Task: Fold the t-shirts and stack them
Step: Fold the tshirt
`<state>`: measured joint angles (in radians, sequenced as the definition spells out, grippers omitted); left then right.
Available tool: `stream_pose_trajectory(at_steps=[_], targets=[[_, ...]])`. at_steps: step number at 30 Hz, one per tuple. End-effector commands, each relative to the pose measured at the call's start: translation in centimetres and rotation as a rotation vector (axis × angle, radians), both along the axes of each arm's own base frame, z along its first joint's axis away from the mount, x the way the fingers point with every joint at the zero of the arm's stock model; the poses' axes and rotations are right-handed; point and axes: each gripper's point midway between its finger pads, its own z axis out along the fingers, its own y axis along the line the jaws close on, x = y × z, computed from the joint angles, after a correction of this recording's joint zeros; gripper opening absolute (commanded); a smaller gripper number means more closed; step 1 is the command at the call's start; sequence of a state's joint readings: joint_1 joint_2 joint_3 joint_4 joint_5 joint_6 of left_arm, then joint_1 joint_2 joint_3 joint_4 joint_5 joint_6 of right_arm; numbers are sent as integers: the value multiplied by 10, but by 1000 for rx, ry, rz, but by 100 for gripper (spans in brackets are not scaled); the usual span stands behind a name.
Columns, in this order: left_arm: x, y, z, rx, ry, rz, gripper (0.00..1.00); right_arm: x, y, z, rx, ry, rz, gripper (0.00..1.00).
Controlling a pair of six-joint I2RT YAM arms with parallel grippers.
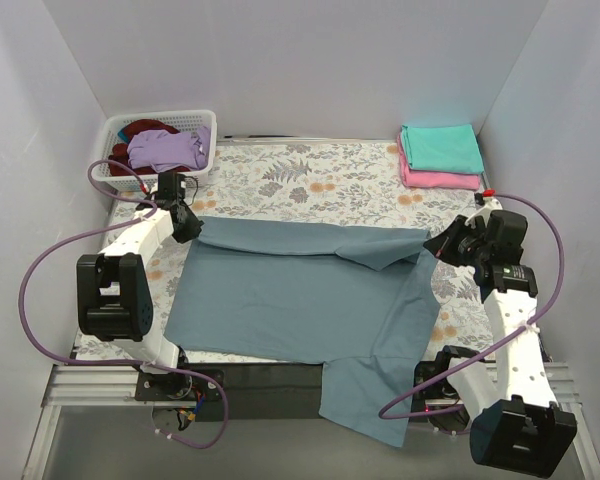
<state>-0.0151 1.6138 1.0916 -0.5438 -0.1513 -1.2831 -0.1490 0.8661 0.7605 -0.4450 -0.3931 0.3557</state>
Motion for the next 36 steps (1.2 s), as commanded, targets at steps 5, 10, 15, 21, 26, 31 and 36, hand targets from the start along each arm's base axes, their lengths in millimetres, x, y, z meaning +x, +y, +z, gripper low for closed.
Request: stream_pose_trajectory(at_steps=[5,10,15,21,26,31,36], targets=[[1,9,1,31,-27,25,0,-7,-2,-9,-30,8,-3,1],[2,10,3,34,-28,28,0,-7,0,-5,-27,2,5,1],[4,19,9,85,-27,32,0,-7,0,2,-36,-12,9,1],[-2,18,0,87,4,23,0,-13,1,-2,-51,2,13,1],[-16,18,-20,80,60,28,0,-18,-1,-14,-78,17,8,1],[-26,18,-41,83,115,35,0,-28,-3,-41,-92,74,8,1],[-32,18,-48,81,139,38,0,-39,3,-57,-77,121,43,1]])
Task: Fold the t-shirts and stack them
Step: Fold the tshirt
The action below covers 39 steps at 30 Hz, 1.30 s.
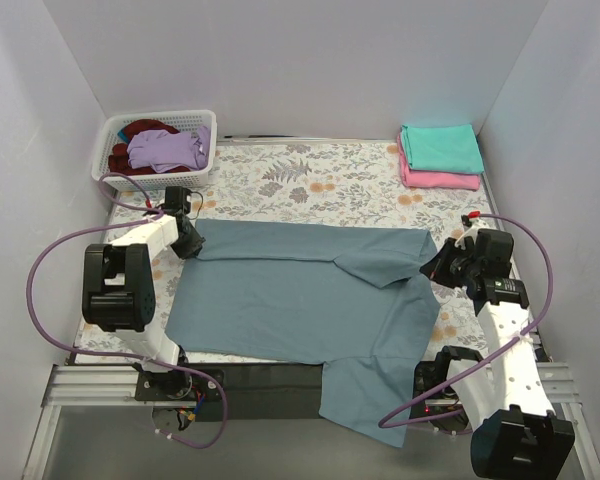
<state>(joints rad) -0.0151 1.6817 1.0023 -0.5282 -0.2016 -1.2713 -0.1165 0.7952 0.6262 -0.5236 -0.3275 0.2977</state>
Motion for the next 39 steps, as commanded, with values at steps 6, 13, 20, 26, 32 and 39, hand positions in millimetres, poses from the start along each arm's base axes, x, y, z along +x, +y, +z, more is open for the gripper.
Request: stream_pose_trajectory(at_steps=[6,13,20,26,32,39], targets=[[-4,12,8,46,-11,41,3,-19,8,-19,10,56,62,1],[2,18,26,77,-58,57,4,-26,21,-18,67,56,123,1],[6,19,25,80,-57,62,6,-24,24,-6,74,23,144,1],[15,23,38,100,-86,69,4,-23,27,5,81,1,159,1],[14,22,37,94,-82,68,4,-22,27,12,78,-16,165,1],[-4,24,7,106,-5,92,8,-33,29,-6,87,22,164,1]])
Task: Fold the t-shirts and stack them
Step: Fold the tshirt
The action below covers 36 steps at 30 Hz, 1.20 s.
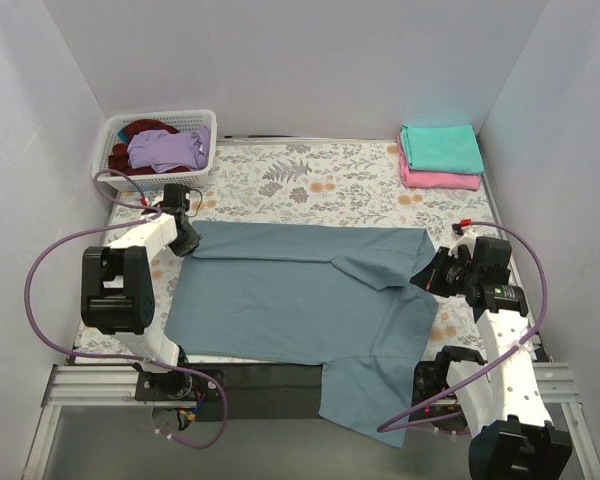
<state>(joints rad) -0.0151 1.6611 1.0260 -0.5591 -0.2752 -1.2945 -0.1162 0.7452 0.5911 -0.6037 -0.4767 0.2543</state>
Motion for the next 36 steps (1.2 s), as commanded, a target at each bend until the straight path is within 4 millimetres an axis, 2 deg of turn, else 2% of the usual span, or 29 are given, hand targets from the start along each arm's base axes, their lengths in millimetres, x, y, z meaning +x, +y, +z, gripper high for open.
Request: stream_pose_trajectory(at_steps=[1,4,5,7,10,13,19,20,23,24,25,27,28,30,31,32,33,34,36], targets=[[-8,13,-8,50,25,45,9,-6,5,-3,12,-10,33,1],[-7,12,-7,42,16,51,19,-13,10,-11,38,13,48,1],[-5,11,-1,41,-2,50,24,-14,13,-11,51,17,61,1],[-3,10,7,32,-26,46,28,-16,15,-15,64,41,71,1],[2,6,30,15,-85,35,34,-20,15,-22,69,81,71,1],[5,-3,56,-20,-166,11,46,-23,12,-31,58,122,46,1],[-2,-22,96,-54,-314,-75,49,-28,13,-39,61,171,47,1],[-3,-24,98,-58,-329,-89,49,-28,13,-39,63,170,52,1],[-5,-48,102,-126,-368,-176,49,-29,16,-39,73,176,65,1],[-6,-59,103,-155,-370,-208,49,-26,16,-36,72,165,68,1],[-7,-79,105,-171,-374,-265,49,-25,15,-36,69,164,68,1],[-8,-108,107,-183,-379,-344,49,-13,13,-24,59,123,63,1],[-12,-139,110,-198,-395,-431,49,-8,12,-22,56,122,61,1],[-16,-171,109,-219,-398,-515,49,8,9,-8,45,76,44,1],[-22,-199,111,-238,-415,-594,49,14,8,-7,46,80,39,1],[-23,-214,114,-242,-426,-631,49,20,7,-3,46,70,34,1],[-24,-226,106,-227,-408,-676,48,28,7,5,53,53,25,1],[-31,-248,107,-218,-416,-737,48,36,6,6,54,43,20,1],[-33,-273,111,-204,-428,-808,48,47,5,10,58,31,10,1]])
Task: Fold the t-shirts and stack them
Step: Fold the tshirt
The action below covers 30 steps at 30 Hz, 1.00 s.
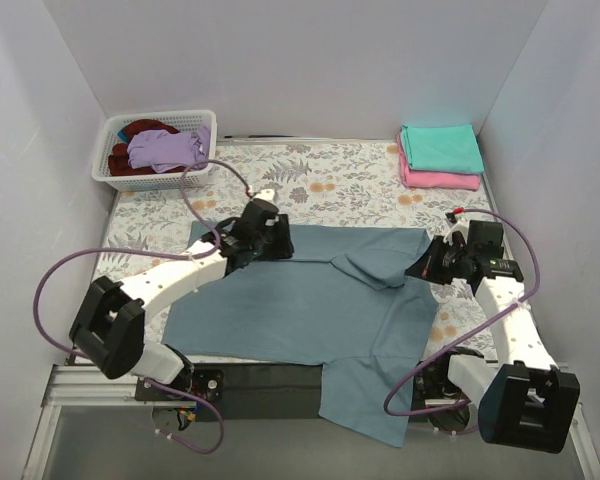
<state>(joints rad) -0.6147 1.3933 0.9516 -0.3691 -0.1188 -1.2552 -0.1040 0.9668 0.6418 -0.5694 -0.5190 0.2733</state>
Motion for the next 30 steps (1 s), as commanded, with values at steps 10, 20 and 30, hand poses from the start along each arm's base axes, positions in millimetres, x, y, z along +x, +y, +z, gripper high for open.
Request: stream_pose_trajectory(at_steps=[10,20,30], targets=[[-29,-165,-8,281,-300,-541,45,82,-5,11,22,-83,-46,1],[-52,-228,-29,282,-410,-760,37,106,-11,-2,21,-50,-83,1],[-50,-226,-45,276,-389,-715,36,133,-16,-19,18,-18,-122,1]])
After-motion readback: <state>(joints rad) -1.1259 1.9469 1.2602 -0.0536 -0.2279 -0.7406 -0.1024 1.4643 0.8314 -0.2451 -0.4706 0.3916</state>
